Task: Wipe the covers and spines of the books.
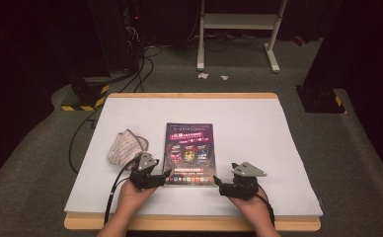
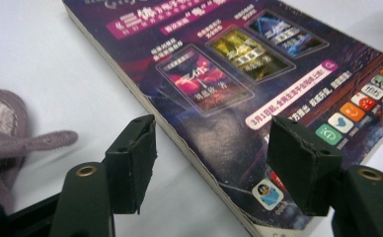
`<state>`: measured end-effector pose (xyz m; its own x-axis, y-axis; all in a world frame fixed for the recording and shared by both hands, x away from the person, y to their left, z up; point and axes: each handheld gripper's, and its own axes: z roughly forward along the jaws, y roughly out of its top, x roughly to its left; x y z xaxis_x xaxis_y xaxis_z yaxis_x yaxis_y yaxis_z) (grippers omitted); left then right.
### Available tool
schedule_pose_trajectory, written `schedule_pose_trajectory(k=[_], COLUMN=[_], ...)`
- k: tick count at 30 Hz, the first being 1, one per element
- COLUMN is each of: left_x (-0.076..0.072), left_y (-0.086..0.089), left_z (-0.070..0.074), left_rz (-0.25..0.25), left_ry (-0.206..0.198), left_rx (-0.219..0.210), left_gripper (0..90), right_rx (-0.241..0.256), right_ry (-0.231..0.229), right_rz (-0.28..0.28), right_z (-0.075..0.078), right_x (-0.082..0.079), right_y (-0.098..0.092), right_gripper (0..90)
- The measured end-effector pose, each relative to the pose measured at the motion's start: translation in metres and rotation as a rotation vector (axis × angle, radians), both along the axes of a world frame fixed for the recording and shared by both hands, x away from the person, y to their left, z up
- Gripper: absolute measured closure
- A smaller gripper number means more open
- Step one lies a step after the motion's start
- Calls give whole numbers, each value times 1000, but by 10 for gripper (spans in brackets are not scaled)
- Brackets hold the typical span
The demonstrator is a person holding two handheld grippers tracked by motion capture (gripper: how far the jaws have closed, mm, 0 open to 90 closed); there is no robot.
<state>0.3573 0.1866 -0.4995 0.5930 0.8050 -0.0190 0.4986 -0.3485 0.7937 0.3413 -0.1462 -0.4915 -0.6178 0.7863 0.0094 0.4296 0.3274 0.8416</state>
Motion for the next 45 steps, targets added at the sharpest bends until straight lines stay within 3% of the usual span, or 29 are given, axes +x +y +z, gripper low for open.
schedule_pose_trajectory(k=[4,8,12,17,22,29,40,45], left_x=[0,1,1,2,2,6,11,9], left_y=[-2,-3,-7,-11,-16,-13,-10,-12], left_z=[-1,-1,-2,-4,-4,-5,-5,-5], left_rz=[-16,-15,-25,-38,-41,-25,-40,-39], left_ry=[22,40,55,66,56,96,137,128], left_rx=[29,32,36,43,60,34,10,15], left_gripper=[381,371,359,361,359,298,296,321], right_rx=[-22,1,16,-1,7,-12,-34,-23], right_ry=[31,57,75,101,122,155,209,213], right_rz=[16,27,17,13,12,25,19,13], right_z=[2,3,-1,-5,-6,-9,-16,-16], right_x=[10,15,12,10,13,13,18,19], right_y=[18,29,29,26,24,29,37,37], right_gripper=[178,196,217,241,251,259,266,267])
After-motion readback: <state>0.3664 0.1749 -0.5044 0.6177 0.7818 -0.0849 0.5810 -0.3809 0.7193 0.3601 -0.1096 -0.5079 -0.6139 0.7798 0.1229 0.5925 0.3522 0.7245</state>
